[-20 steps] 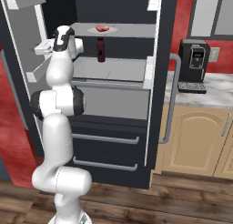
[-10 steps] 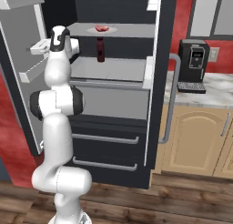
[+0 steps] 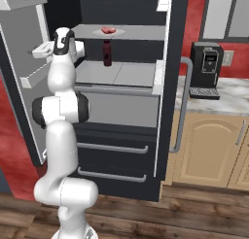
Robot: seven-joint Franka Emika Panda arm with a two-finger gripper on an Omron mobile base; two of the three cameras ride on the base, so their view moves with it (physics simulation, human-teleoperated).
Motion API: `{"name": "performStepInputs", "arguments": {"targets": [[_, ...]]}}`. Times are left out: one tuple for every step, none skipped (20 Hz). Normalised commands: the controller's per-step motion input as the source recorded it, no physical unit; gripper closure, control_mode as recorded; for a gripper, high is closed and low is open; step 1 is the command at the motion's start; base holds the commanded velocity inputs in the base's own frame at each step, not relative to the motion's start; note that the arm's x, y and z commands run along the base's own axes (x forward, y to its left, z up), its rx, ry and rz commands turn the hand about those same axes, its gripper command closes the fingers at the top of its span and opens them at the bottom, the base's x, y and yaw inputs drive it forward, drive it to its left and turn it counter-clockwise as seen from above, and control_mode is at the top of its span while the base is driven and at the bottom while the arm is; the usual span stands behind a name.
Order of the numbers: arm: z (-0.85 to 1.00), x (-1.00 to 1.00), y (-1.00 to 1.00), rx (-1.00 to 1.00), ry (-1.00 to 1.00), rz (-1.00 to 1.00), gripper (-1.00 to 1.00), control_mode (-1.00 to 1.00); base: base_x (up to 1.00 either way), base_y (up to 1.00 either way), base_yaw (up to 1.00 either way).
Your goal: Retrieve the steak from the fridge and place it on the saucepan with marinade on the stove.
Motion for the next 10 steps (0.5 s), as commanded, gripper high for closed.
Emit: {"name": "performStepInputs", "arguments": {"targets": [[0.00,0.00,0.00,0.00,-0.07,0.00,-1.00,-1.00,0.00,0.00,0.00],[0.06,0.00,0.00,0.00,-0.07,0.00,-1.00,-1.00,0.00,0.00,0.00],[0.09,-0.02,-0.08,0.00,-0.12,0.00,-1.00,-1.00,0.00,0.00,0.00],[0.22,-0.16,-0.08,-0.04,-0.15,-0.04,-1.00,-1.00,0.00,0.00,0.00],[0.33,-0.22,-0.31,-0.03,-0.10,-0.09,-1.00,-1.00,0.00,0.00,0.00],[0.29,-0.19,-0.36,-0.04,-0.09,-0.11,-1.00,-1.00,0.00,0.00,0.00],[0.29,-0.17,-0.34,-0.06,-0.09,-0.13,-1.00,-1.00,0.00,0.00,0.00],[0.34,-0.21,-0.41,-0.06,-0.05,-0.17,-1.00,-1.00,0.00,0.00,0.00],[0.39,-0.24,-0.46,-0.05,-0.01,-0.20,-1.00,-1.00,0.00,0.00,0.00],[0.34,-0.16,-0.46,-0.03,0.00,-0.21,-1.00,-1.00,0.00,0.00,0.00]]}}
